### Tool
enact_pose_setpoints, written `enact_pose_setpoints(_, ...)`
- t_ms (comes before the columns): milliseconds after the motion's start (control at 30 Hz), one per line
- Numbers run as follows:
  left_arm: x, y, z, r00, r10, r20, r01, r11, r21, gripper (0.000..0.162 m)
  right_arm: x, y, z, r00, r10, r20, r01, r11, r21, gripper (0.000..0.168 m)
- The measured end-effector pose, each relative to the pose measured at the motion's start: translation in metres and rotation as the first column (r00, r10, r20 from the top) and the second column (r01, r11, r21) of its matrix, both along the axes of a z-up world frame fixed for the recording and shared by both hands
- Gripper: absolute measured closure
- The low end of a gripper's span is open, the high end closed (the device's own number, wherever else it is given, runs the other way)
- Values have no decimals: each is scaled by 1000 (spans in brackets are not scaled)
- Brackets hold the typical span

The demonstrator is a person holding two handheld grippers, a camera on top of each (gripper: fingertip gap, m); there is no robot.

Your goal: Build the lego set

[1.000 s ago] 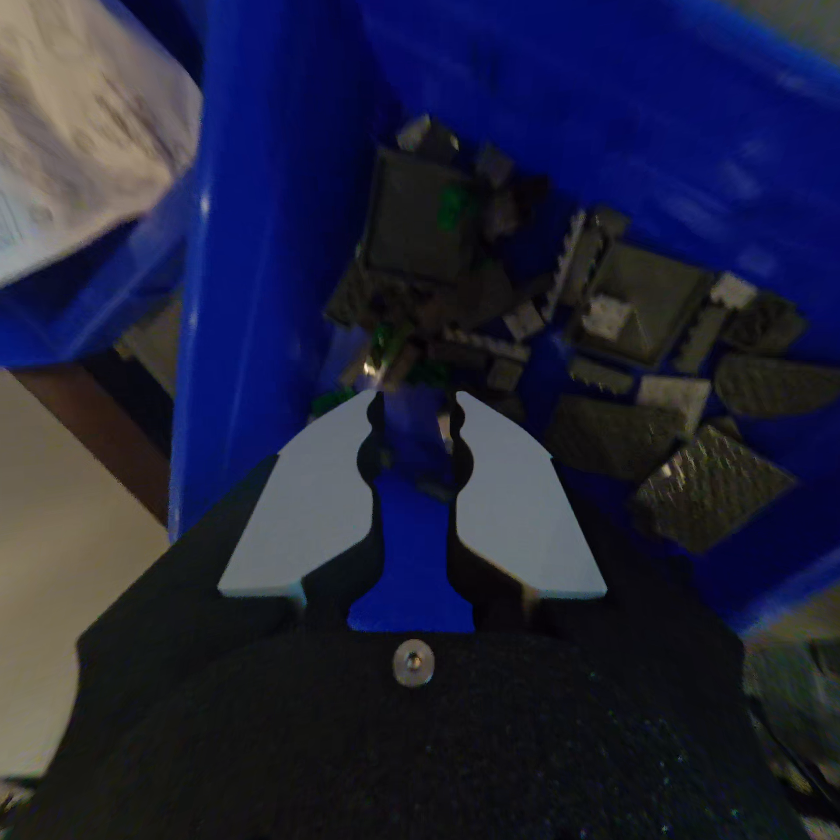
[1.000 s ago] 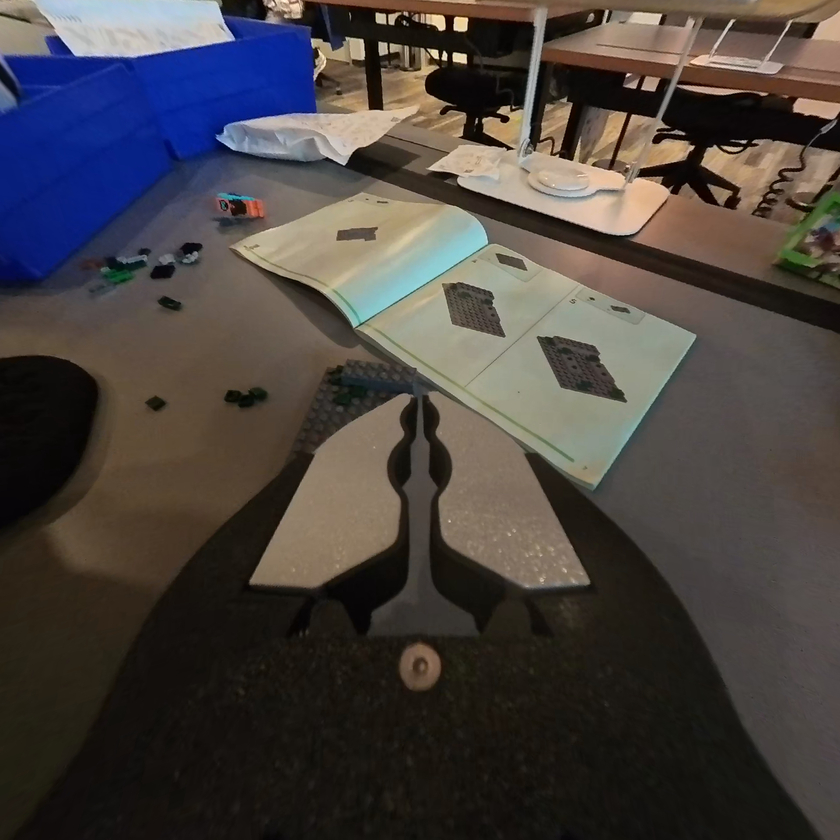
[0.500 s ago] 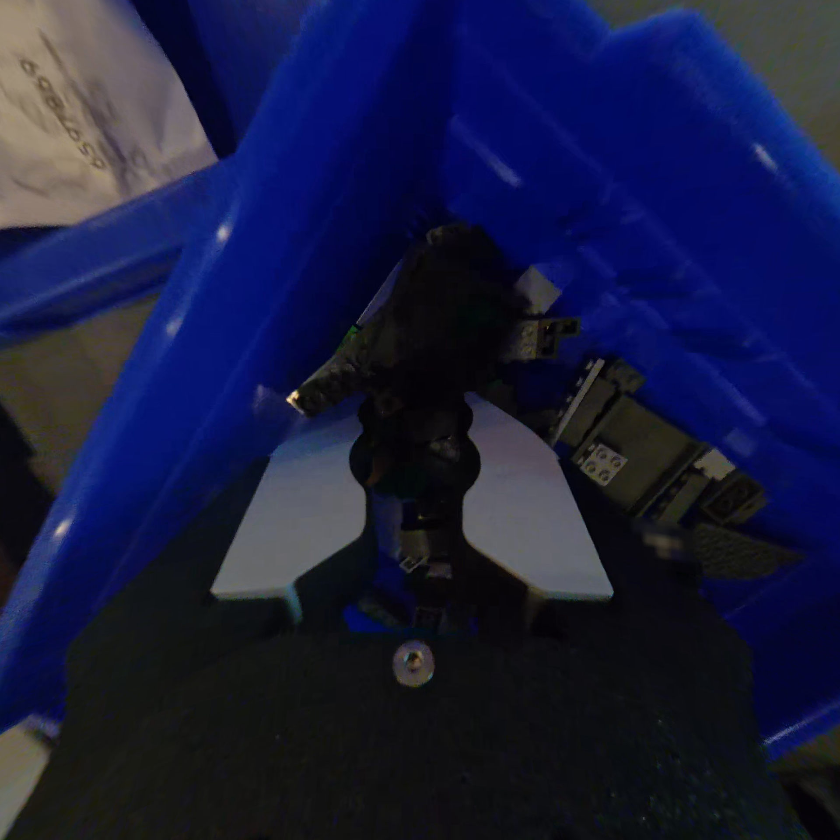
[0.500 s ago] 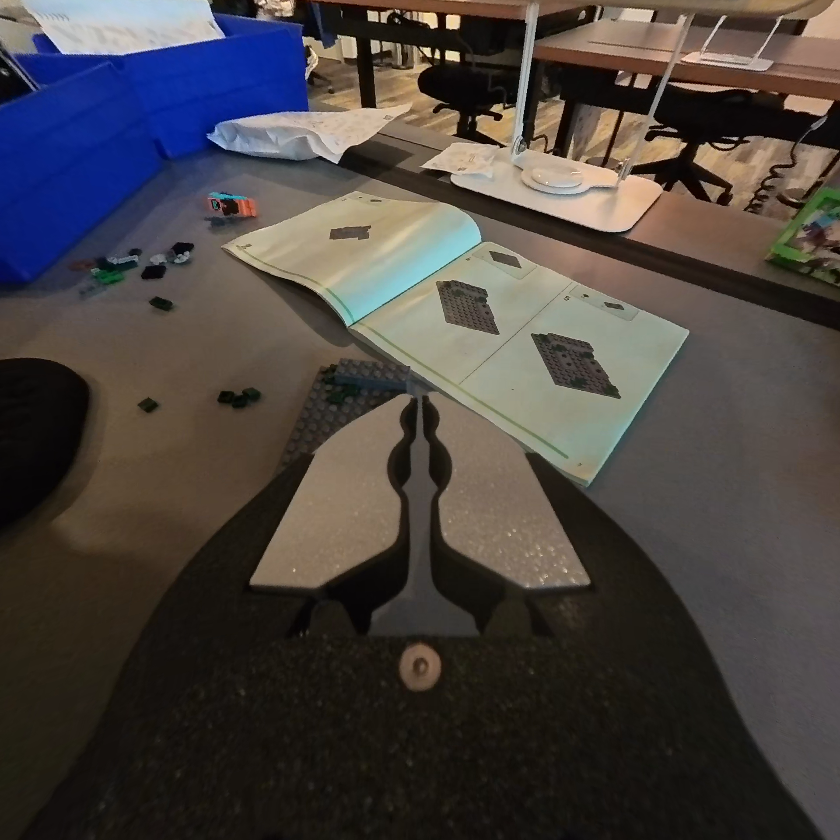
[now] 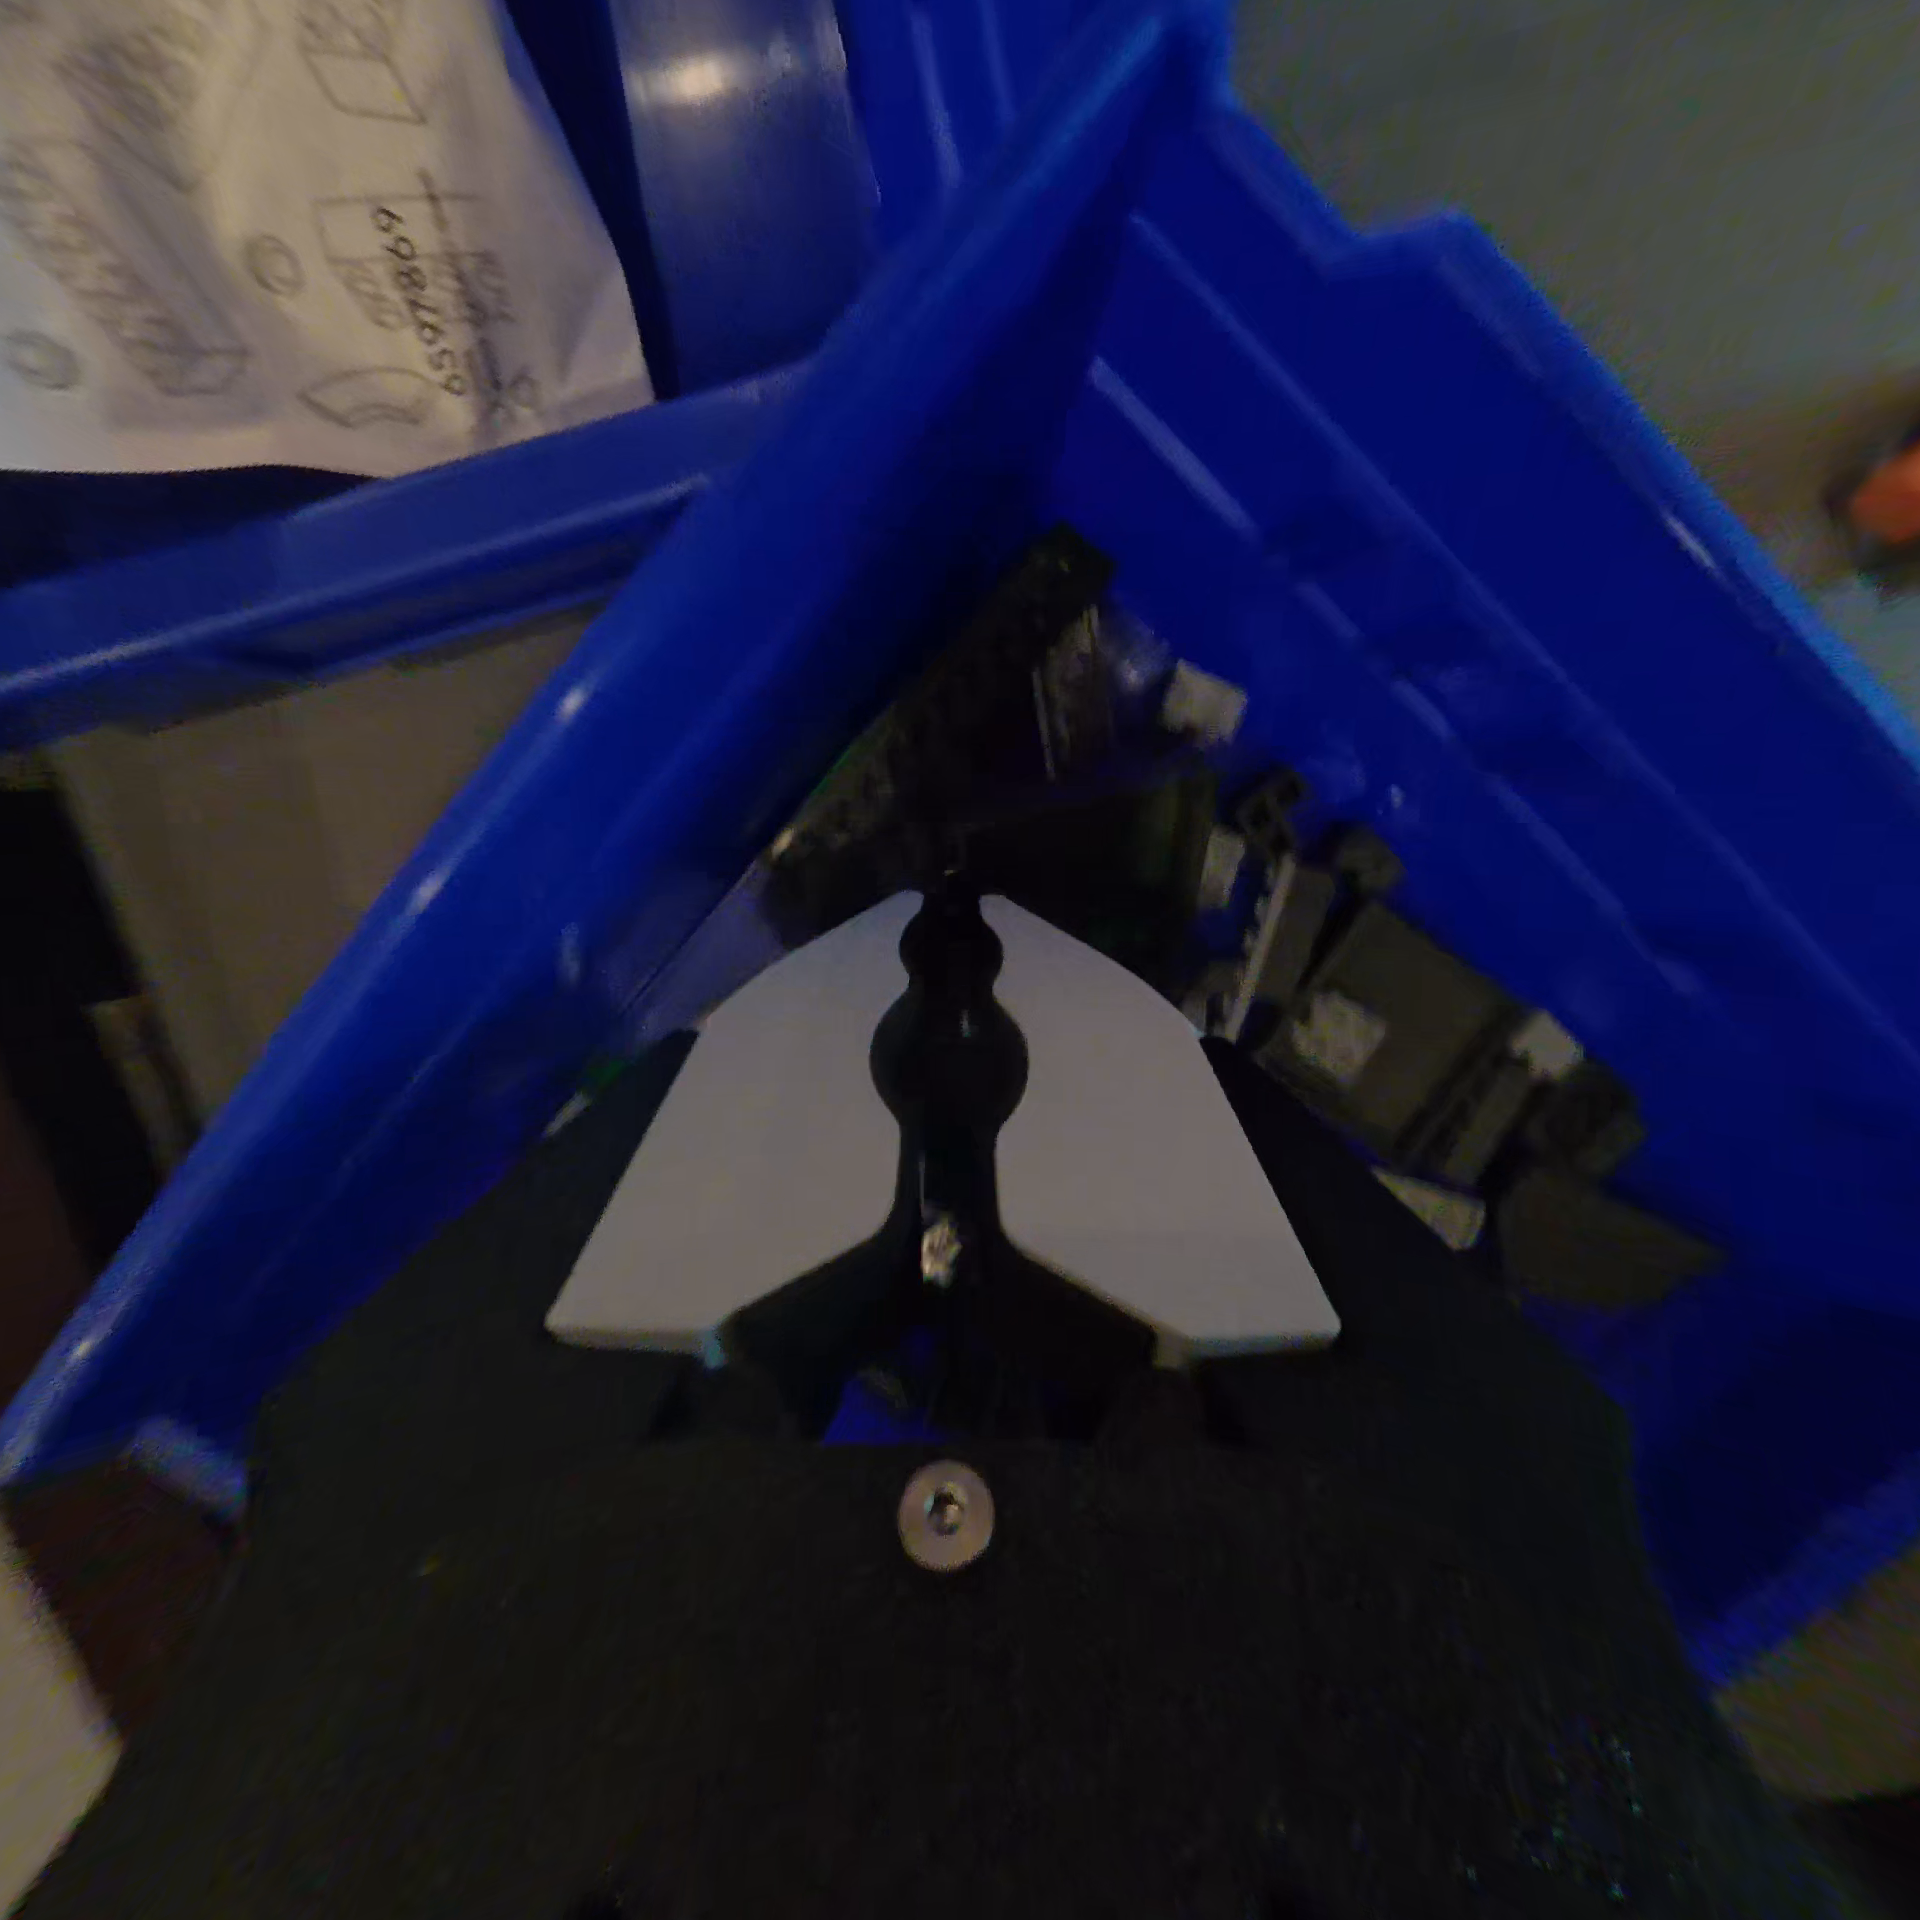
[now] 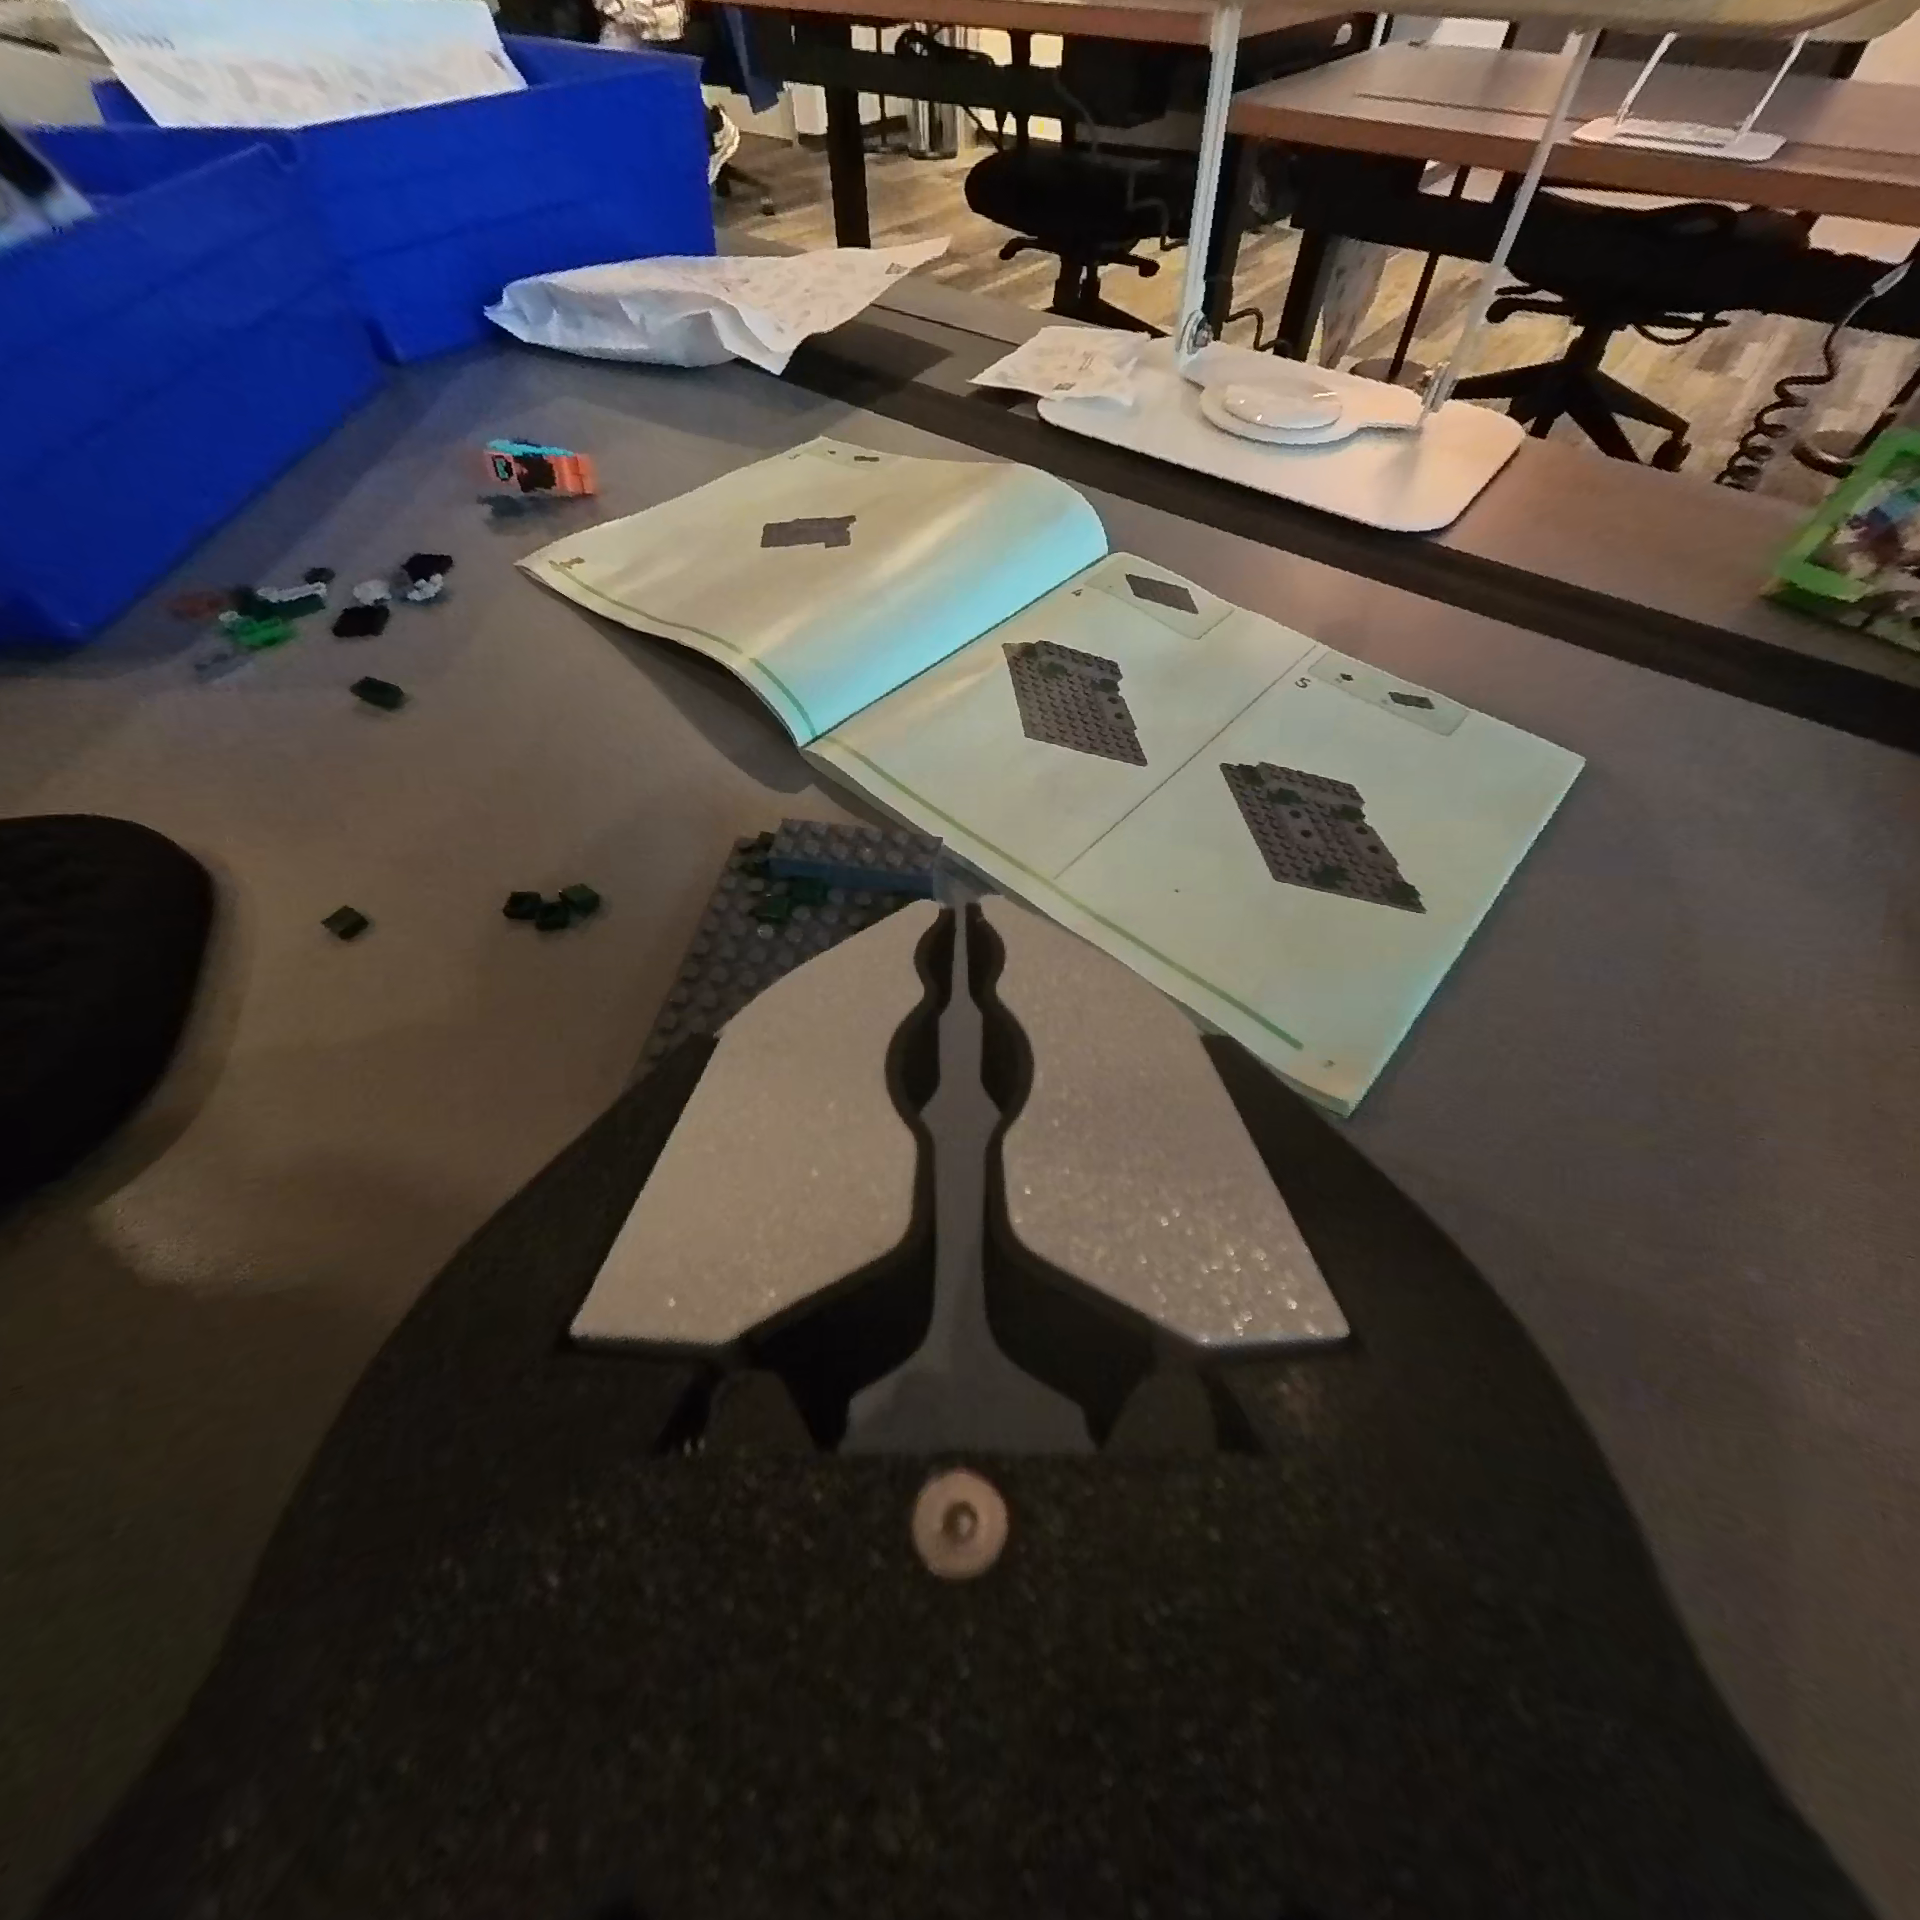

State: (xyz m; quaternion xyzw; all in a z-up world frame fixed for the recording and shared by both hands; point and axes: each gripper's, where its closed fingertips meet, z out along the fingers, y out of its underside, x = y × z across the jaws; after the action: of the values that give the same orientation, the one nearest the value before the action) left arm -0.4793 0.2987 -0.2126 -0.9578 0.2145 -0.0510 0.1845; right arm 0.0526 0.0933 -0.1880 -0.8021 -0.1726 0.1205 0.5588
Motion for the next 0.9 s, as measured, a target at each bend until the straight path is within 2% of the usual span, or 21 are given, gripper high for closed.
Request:
enact_pose_setpoints(33,-2,-5,6,1000,-12,-8,12,1000,5,157,0,0,0,1000,0,-1,0,1000,2,166)
enact_pose_setpoints(200,-12,-39,35,993,-98,-64,99,995,1,157,-1,0,1,1000,3,2,-3,1000,4,166)
enact_pose_setpoints(300,-15,-67,40,980,-166,-113,162,986,-44,157,-1,0,1,1000,4,6,-4,1000,6,167)
enact_pose_setpoints(533,-7,-114,21,945,-280,-170,255,955,-154,157,0,0,3,1000,-9,11,8,1000,18,167)
enact_pose_setpoints(900,-18,-134,2,936,-290,-198,252,948,-196,155,7,1,6,998,-52,28,51,998,42,168)
